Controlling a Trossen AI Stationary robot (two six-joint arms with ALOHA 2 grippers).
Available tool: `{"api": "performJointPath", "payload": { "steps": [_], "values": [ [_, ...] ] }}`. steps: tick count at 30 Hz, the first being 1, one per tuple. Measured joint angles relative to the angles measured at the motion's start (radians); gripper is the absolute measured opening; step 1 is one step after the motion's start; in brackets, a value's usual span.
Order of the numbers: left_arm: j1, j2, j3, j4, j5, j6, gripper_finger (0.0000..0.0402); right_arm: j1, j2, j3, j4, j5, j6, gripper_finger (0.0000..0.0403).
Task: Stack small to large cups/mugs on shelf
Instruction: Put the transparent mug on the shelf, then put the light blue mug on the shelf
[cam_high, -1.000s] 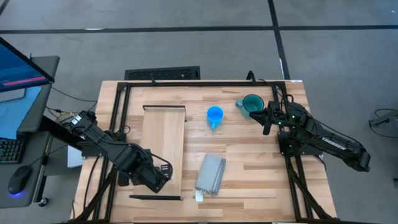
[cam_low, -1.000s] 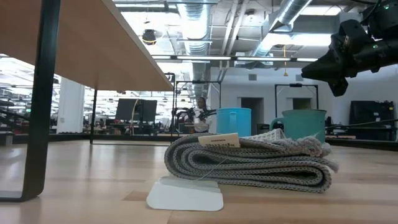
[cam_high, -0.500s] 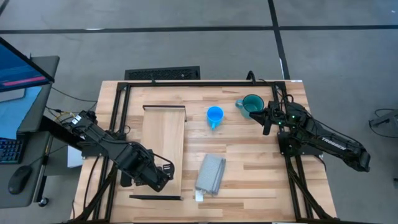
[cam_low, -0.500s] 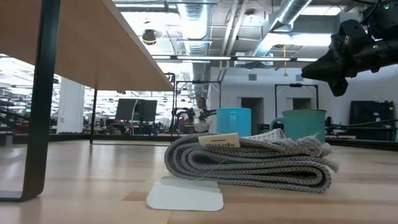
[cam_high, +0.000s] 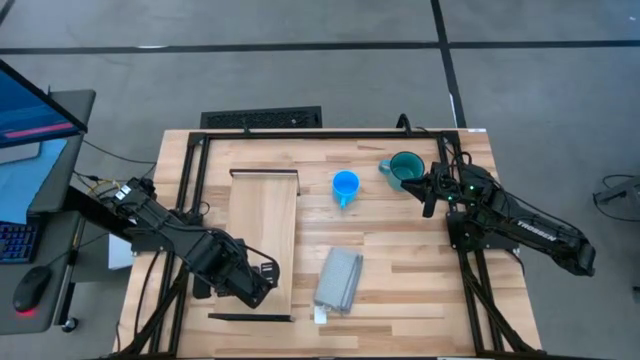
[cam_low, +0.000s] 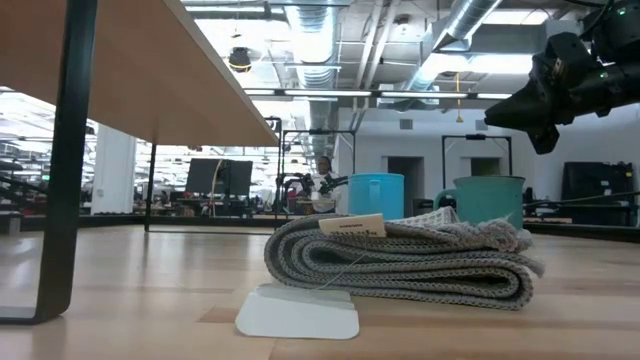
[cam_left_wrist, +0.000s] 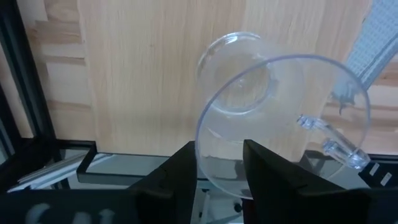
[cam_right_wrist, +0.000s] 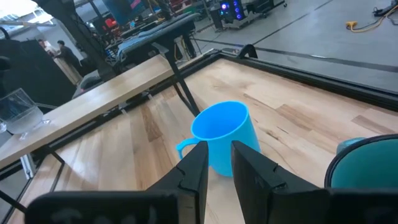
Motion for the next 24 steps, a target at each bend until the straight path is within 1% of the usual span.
{"api": "performJointPath", "payload": {
  "steps": [4,12,16,22,24],
  "values": [
    [0.000,0.000,0.000,-0.004,-0.005,0.002,0.0121,0.000,0.000,0.000,0.000,0.000,0.000,0.0093],
    [0.000,-0.002,0.000,-0.062,-0.006,0.008,0.0121,0.000,0.000,0.000,0.000,0.000,0.000,0.0093],
    [0.000,-0.016,0.000,-0.066,-0.047,0.010,0.0121,0.000,0.000,0.000,0.000,0.000,0.000,0.0093],
    [0.000,-0.049,0.000,-0.074,-0.058,0.010,0.0121,0.000,0.000,0.000,0.000,0.000,0.000,0.0093],
    [0.000,-0.059,0.000,-0.076,-0.078,0.011,0.0121,0.000,0.000,0.000,0.000,0.000,0.000,0.0093]
  ]
}}
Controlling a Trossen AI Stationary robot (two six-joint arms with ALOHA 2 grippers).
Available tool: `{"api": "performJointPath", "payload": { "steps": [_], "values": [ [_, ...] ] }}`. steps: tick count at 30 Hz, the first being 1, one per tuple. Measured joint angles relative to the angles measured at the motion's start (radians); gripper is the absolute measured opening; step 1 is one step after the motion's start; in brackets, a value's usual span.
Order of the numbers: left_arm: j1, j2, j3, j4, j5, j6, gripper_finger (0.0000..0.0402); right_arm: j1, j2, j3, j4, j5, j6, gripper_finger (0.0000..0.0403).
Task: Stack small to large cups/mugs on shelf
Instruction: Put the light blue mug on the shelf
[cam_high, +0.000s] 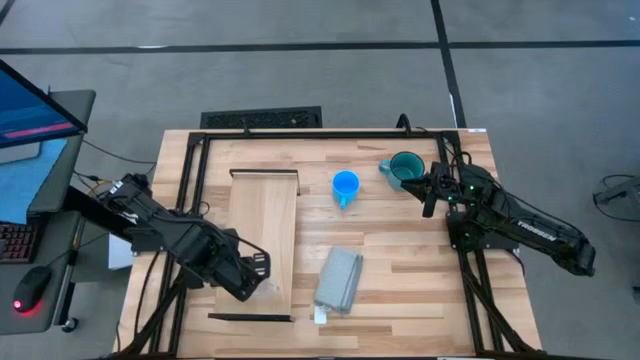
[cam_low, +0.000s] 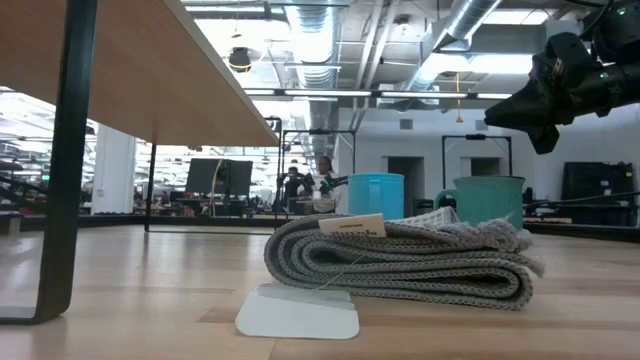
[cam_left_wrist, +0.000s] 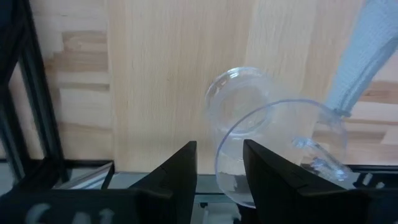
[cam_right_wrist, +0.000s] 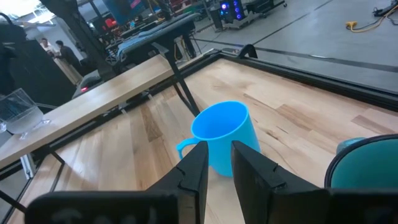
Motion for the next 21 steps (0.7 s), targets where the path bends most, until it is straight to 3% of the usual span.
{"api": "performJointPath", "payload": {
  "steps": [6,12,16,21],
  "values": [
    [-0.001,-0.044,0.000,-0.023,-0.035,0.010,0.0121,0.000,0.000,0.000,0.000,0.002,0.000,0.0093],
    [-0.021,-0.125,0.000,-0.051,-0.193,0.017,0.0121,0.000,0.000,0.000,0.000,0.003,0.000,0.0093],
    [-0.038,-0.192,0.000,-0.051,-0.480,0.098,0.0121,0.000,0.000,0.000,0.007,0.003,0.000,0.0093],
    [-0.048,-0.262,0.000,-0.051,-0.926,0.399,0.0121,0.000,0.000,0.000,0.079,0.003,-0.001,0.0093]
  ]
}}
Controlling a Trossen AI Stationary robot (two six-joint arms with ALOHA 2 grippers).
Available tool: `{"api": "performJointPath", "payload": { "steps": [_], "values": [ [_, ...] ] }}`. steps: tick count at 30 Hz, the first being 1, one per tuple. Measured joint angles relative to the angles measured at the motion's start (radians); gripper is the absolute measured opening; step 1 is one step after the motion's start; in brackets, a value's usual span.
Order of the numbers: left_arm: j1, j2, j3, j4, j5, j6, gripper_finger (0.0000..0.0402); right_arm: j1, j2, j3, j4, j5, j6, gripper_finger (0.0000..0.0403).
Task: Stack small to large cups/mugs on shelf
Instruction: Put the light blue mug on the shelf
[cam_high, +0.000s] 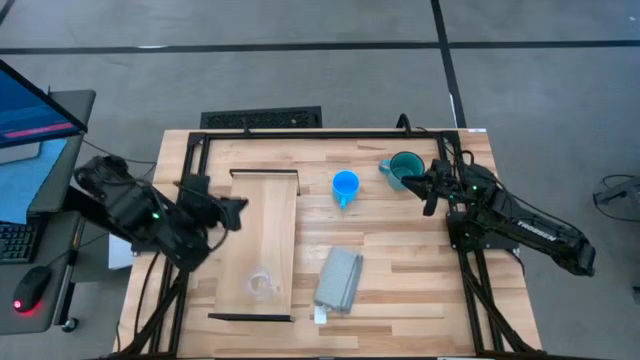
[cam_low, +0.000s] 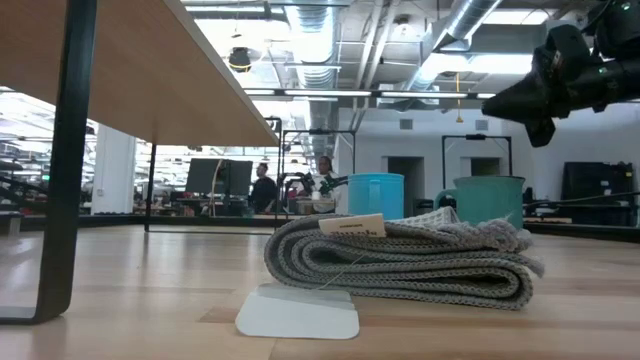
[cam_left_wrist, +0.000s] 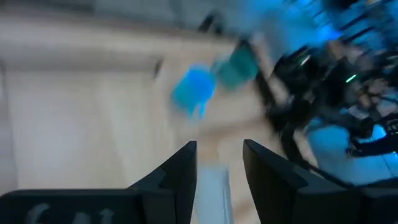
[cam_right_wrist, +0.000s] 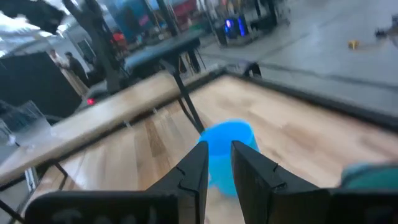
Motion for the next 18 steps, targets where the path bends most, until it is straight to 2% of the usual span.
{"api": "performJointPath", "payload": {
  "steps": [3,7,12,18],
  "values": [
    [0.005,-0.040,0.000,0.000,-0.116,0.167,0.0121,0.000,0.000,0.000,0.083,0.000,0.008,0.0093],
    [0.011,-0.083,-0.001,0.002,-0.238,0.307,0.0121,0.000,0.000,0.000,0.188,0.015,0.082,0.0093],
    [0.011,-0.195,-0.001,0.000,-0.257,0.476,0.0121,0.000,0.002,0.000,0.208,0.095,0.157,0.0093],
    [0.010,-0.339,-0.026,0.000,-0.244,0.652,0.0121,0.000,0.002,0.000,0.240,0.206,0.167,0.0093]
  ]
}}
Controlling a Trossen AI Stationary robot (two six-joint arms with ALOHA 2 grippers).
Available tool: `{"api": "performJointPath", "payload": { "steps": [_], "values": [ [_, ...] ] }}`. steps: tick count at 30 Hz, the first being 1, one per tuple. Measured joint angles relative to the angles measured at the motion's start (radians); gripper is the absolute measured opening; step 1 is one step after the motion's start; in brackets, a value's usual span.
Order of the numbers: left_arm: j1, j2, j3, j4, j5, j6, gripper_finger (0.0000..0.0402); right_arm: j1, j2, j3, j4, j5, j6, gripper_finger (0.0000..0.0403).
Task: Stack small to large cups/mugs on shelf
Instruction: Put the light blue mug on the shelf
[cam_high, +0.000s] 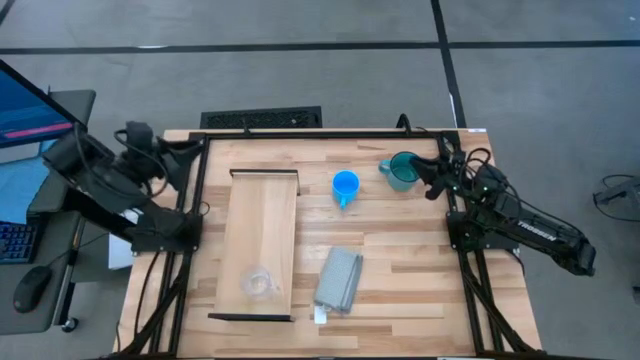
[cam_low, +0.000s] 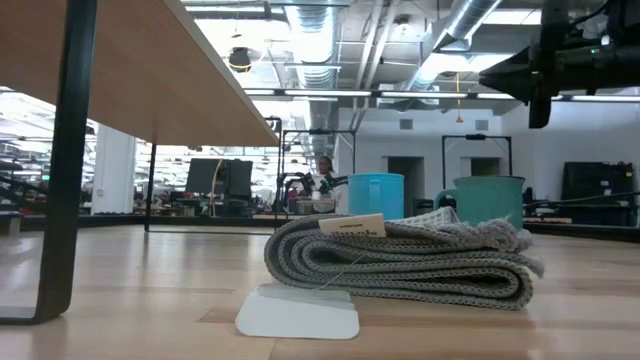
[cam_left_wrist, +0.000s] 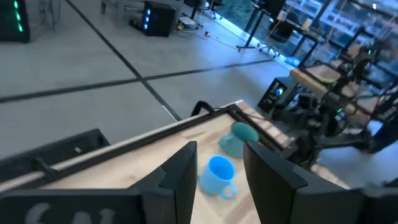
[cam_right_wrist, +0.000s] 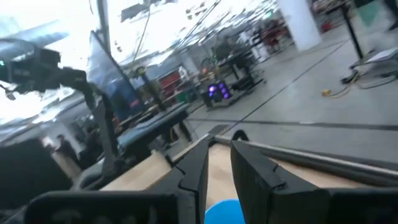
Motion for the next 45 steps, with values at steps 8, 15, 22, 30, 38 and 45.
{"api": "performJointPath", "payload": {
  "steps": [8,15,22,30,38,45],
  "values": [
    [-0.003,-0.195,-0.209,0.006,0.034,0.065,0.0121,0.061,0.020,0.000,0.042,-0.001,0.005,0.0093],
    [-0.036,-0.367,-0.419,0.101,0.027,0.127,0.0121,0.201,0.142,0.000,0.170,0.037,0.015,0.0093],
    [-0.066,-0.473,-0.569,0.272,0.056,0.305,0.0121,0.308,0.327,0.036,0.222,0.116,0.013,0.0093],
    [-0.112,-0.527,-0.686,0.506,0.072,0.523,0.0121,0.369,0.550,0.191,0.228,0.132,-0.118,0.0093],
    [-0.114,-0.529,-0.721,0.518,0.010,0.533,0.0121,0.381,0.719,0.318,0.136,0.132,-0.112,0.0089],
    [-0.114,-0.528,-0.728,0.512,0.048,0.536,0.0121,0.379,0.866,0.407,-0.029,0.132,-0.055,0.0043]
  ]
}}
